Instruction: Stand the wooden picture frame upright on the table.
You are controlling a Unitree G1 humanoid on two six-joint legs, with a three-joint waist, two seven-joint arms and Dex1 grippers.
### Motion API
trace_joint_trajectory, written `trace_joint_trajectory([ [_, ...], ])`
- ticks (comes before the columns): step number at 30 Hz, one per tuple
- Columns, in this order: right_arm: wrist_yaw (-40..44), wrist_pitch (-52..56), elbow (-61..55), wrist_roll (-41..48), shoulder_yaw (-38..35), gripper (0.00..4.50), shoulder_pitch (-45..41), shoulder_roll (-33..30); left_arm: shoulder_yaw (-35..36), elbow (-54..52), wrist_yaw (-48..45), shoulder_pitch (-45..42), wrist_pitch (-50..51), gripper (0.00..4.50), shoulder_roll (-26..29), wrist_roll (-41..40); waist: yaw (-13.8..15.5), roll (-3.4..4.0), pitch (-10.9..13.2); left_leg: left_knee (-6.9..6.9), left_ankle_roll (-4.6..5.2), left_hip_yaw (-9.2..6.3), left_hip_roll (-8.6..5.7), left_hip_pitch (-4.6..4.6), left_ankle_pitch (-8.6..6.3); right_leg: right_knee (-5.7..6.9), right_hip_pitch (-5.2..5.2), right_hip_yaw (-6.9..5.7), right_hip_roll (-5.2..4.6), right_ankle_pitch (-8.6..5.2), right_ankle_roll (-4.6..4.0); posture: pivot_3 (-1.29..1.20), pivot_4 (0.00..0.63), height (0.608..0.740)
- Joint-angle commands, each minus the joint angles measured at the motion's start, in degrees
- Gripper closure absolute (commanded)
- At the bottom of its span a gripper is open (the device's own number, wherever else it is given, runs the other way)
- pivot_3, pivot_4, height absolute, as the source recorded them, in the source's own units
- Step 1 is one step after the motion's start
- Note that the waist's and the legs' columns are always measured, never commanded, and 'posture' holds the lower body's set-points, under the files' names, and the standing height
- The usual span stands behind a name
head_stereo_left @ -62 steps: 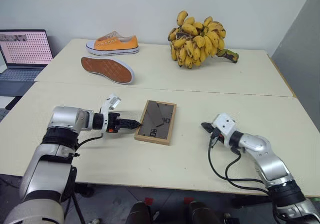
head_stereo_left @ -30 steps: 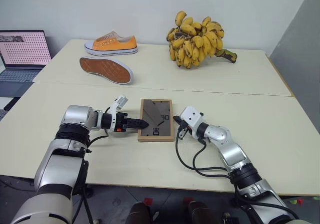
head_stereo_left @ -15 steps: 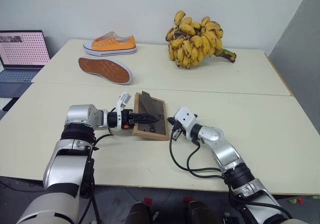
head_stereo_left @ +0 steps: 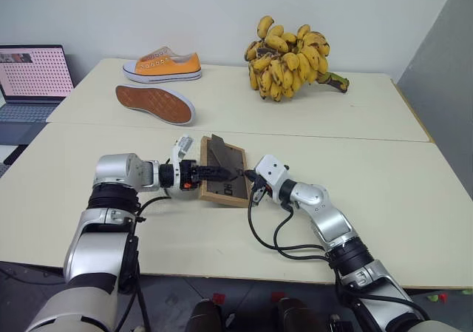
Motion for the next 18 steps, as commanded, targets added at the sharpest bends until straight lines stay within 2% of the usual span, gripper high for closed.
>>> trace_joint_trajectory([
  [1, -1.37, -2.30, 0.78, -0.54, -1.02, 4.50, -1.91, -0.61, 2.12, -1.08, -0.59, -0.26, -0.65, 2.03, 2.69, -1.41, -0.02, 0.00, 0.00, 0.00, 0.00, 0.00, 0.00, 0.00, 0.00, 0.00, 0.00, 0.00, 0.00, 0.00, 0.00, 0.00, 0.150, 0.740],
  [13, -2.24, -4.99, 5.88, -0.46, -1.03, 4.50, -4.89, -0.93, 2.28, -5.36, 0.05, 0.66, 2.51, 2.03, 3.37, -3.91, 0.02, 0.01, 0.01, 0.00, 0.00, -0.01, 0.00, 0.00, 0.00, 0.00, 0.01, -0.01, 0.00, 0.00, 0.00, 0.00, 0.150, 0.740],
  [18, -2.36, -5.88, 6.87, -0.43, -0.86, 4.50, -5.40, -0.81, 3.10, -6.72, 0.51, 0.77, 3.35, 2.87, 3.29, -4.93, 0.01, 0.01, 0.01, -0.01, 0.00, -0.02, 0.00, 0.00, 0.00, -0.01, 0.00, -0.02, -0.01, 0.00, 0.00, 0.00, 0.150, 0.740],
])
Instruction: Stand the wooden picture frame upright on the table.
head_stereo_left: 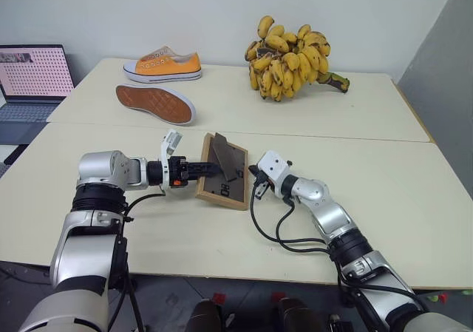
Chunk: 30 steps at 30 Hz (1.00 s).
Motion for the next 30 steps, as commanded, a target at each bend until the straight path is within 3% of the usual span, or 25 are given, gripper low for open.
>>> trace_joint_trajectory([
  [1, -0.18, -1.66, 0.13, -0.07, -0.53, 4.50, -1.49, 0.39, 1.96, -3.02, 0.05, -0.88, 0.53, 3.07, 0.31, -2.59, 0.02, 0.00, 0.00, 0.00, 0.00, -0.02, 0.00, 0.00, 0.00, 0.00, 0.00, -0.02, 0.00, 0.00, 0.00, 0.00, 0.150, 0.740],
  [14, -0.82, -2.71, 0.74, 0.07, -2.18, 4.50, -1.89, -1.40, 1.20, -7.08, -1.83, -0.59, -1.84, 3.22, 1.25, -3.99, 0.00, 0.01, 0.01, 0.00, -0.01, -0.02, 0.00, -0.01, 0.01, 0.01, 0.00, -0.02, 0.00, 0.00, 0.00, 0.00, 0.150, 0.740],
  [21, 6.67, 0.27, -10.11, 3.53, -6.88, 4.50, 2.27, -12.75, 0.79, -15.72, -5.26, 1.80, -7.68, 3.22, 4.17, -4.07, 0.21, 0.15, 0.12, -0.02, -0.02, -0.02, -0.02, -0.06, 0.01, -0.07, 0.00, -0.03, -0.03, 0.00, 0.00, 0.00, 0.150, 0.740],
  [24, 12.58, 5.06, -18.62, 9.30, -12.24, 4.50, 4.53, -20.16, 2.32, -17.98, -4.46, 1.19, -8.96, 3.22, 4.68, -4.58, 0.28, 0.25, 0.20, -0.04, -0.02, -0.04, -0.02, -0.12, 0.01, -0.17, 0.00, -0.06, -0.03, 0.00, 0.00, 0.00, 0.150, 0.740],
  [29, 15.95, 20.42, -32.25, 21.86, -19.78, 4.50, 3.13, -24.90, 4.74, -21.00, -2.49, -0.68, -8.34, 3.22, 4.20, -7.11, -0.02, 0.39, 0.37, -0.02, -0.01, -0.07, -0.01, -0.21, 0.00, -0.19, -0.04, -0.08, -0.02, 0.00, 0.00, 0.00, 0.150, 0.740],
  [30, 15.50, 24.32, -35.26, 25.09, -21.37, 4.16, 2.01, -25.04, 4.88, -21.71, -2.26, -1.15, -8.22, 3.22, 4.13, -7.61, -0.11, 0.42, 0.39, -0.03, -0.01, -0.08, 0.01, -0.22, 0.00, -0.19, -0.06, -0.09, 0.00, 0.00, 0.00, 0.00, 0.150, 0.740],
])
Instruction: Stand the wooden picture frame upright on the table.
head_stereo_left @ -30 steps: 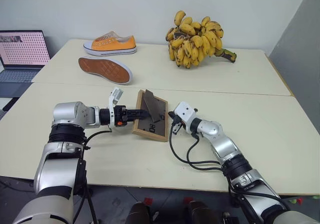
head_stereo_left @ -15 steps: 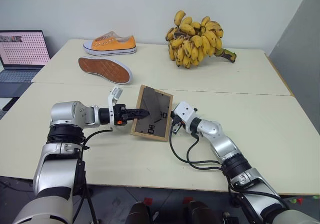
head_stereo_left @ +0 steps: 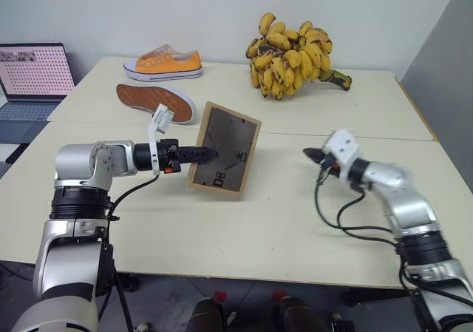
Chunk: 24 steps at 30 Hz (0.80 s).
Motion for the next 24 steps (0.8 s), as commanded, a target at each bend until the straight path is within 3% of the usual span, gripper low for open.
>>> trace_joint_trajectory([
  [1, -0.01, 13.29, -12.59, 12.12, -6.12, 4.04, -4.46, -0.70, 3.18, -4.54, 0.58, -3.63, -0.37, 3.22, 0.25, -3.80, -0.16, 0.07, 0.05, 0.00, 0.00, -0.01, 0.00, 0.00, 0.00, 0.00, 0.00, 0.00, 0.00, 0.00, 0.00, 0.00, 0.150, 0.740],
  [4, -3.48, 23.22, -18.28, 20.33, -8.86, 3.40, -7.97, 0.88, 3.28, -5.06, 1.14, -5.26, 0.01, 3.22, 0.02, -5.29, -0.11, 0.14, 0.11, 0.00, 0.00, 0.00, 0.00, -0.01, 0.00, 0.02, -0.01, 0.00, 0.00, 0.00, 0.00, 0.00, 0.150, 0.740],
  [9, -10.82, 31.01, -22.13, 27.51, -9.78, 2.42, -13.95, 6.27, 1.73, -6.72, 0.78, -7.78, 0.41, 3.22, -0.43, -6.90, 0.12, 0.15, 0.11, 0.01, 0.00, -0.05, -0.01, -0.06, 0.00, -0.02, -0.02, -0.06, -0.02, 0.00, 0.00, 0.00, 0.150, 0.740],
  [24, -16.54, 30.73, -18.52, 29.17, -4.23, 2.42, -18.29, 13.85, 0.23, -7.28, 0.55, -10.66, -0.16, 3.22, -1.37, -8.80, 0.13, 0.18, 0.13, -0.01, 0.00, -0.07, -0.01, -0.22, 0.00, 0.00, -0.23, -0.12, -0.02, 0.00, -0.01, 0.00, 0.150, 0.740],
])
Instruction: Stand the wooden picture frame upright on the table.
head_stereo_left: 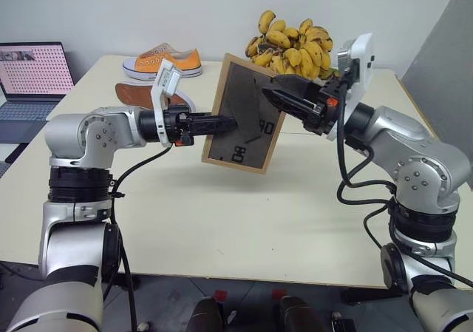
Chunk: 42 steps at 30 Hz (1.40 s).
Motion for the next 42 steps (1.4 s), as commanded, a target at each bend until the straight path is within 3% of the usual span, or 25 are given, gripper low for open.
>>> trace_joint_trajectory([
  [1, -1.13, -2.52, 0.89, -0.59, 1.64, 2.42, -1.22, 2.39, 0.46, -0.11, -0.59, -3.29, -1.94, 3.22, -0.37, -0.98, 0.00, 0.00, 0.00, 0.00, 0.00, 0.00, 0.00, 0.00, 0.00, 0.00, 0.00, 0.00, 0.00, 0.00, 0.00, 0.00, 0.150, 0.740],
  [13, -3.80, -2.11, -0.04, 0.29, 3.21, 2.42, -0.09, 5.35, -1.79, 8.71, -1.68, -7.03, -7.18, 3.22, -1.29, 2.68, 0.01, 0.00, 0.00, 0.00, 0.00, -0.02, 0.00, -0.03, 0.00, 0.01, -0.04, -0.04, 0.00, 0.00, 0.00, 0.00, 0.150, 0.740],
  [20, -5.96, 0.25, -3.96, 2.07, 1.11, 2.42, 2.94, 3.32, -2.69, 17.91, -2.97, -10.65, -11.93, 3.22, -1.65, 6.51, 0.02, 0.01, 0.01, -0.03, 0.00, -0.03, 0.00, -0.06, 0.00, 0.01, -0.07, -0.06, 0.00, -0.01, -0.02, 0.00, 0.150, 0.740],
  [29, -6.12, -2.58, -3.43, -2.47, 3.51, 2.42, 4.49, 0.94, -2.75, 18.78, -4.11, -12.75, -12.14, 3.22, -2.91, 7.40, 0.04, 0.00, 0.02, -0.11, 0.00, -0.07, 0.00, -0.13, 0.00, -0.01, -0.13, -0.13, 0.00, -0.03, -0.05, 0.00, 0.150, 0.740],
  [32, -3.53, -7.42, -1.58, -8.99, 6.86, 2.42, 5.04, -3.83, -2.55, 16.99, -4.08, -12.42, -10.99, 3.22, -2.99, 6.77, 0.03, 0.01, 0.02, -0.11, 0.00, -0.07, 0.00, -0.13, 0.00, -0.01, -0.15, -0.13, 0.00, -0.03, -0.05, 0.00, 0.150, 0.740],
  [35, 3.11, -11.94, -1.71, -13.45, 7.41, 2.42, 7.95, -13.06, -2.81, 16.32, -4.48, -11.60, -10.02, 3.22, -1.85, 7.04, 0.20, 0.02, 0.03, -0.12, 0.00, -0.06, -0.01, -0.14, 0.00, -0.03, -0.15, -0.13, 0.00, -0.03, -0.05, 0.00, 0.150, 0.740],
  [39, 11.23, -29.86, 1.47, -24.03, 8.71, 2.42, 13.35, -24.02, -2.94, 15.14, -4.91, -9.71, -6.80, 3.22, 0.58, 6.84, 0.40, 0.02, 0.07, -0.14, 0.00, -0.03, -0.04, -0.17, 0.00, -0.12, -0.15, -0.12, -0.03, -0.04, -0.04, 0.00, 0.150, 0.740],
  [42, 11.68, -46.84, 7.74, -32.82, 9.30, 2.42, 15.58, -27.05, -2.44, 12.27, -4.14, -7.44, -1.35, 3.22, 2.42, 4.99, 0.03, 0.02, 0.07, -0.16, 0.01, -0.02, -0.02, -0.16, 0.00, -0.11, -0.17, -0.12, -0.01, -0.05, -0.05, 0.00, 0.150, 0.740],
])
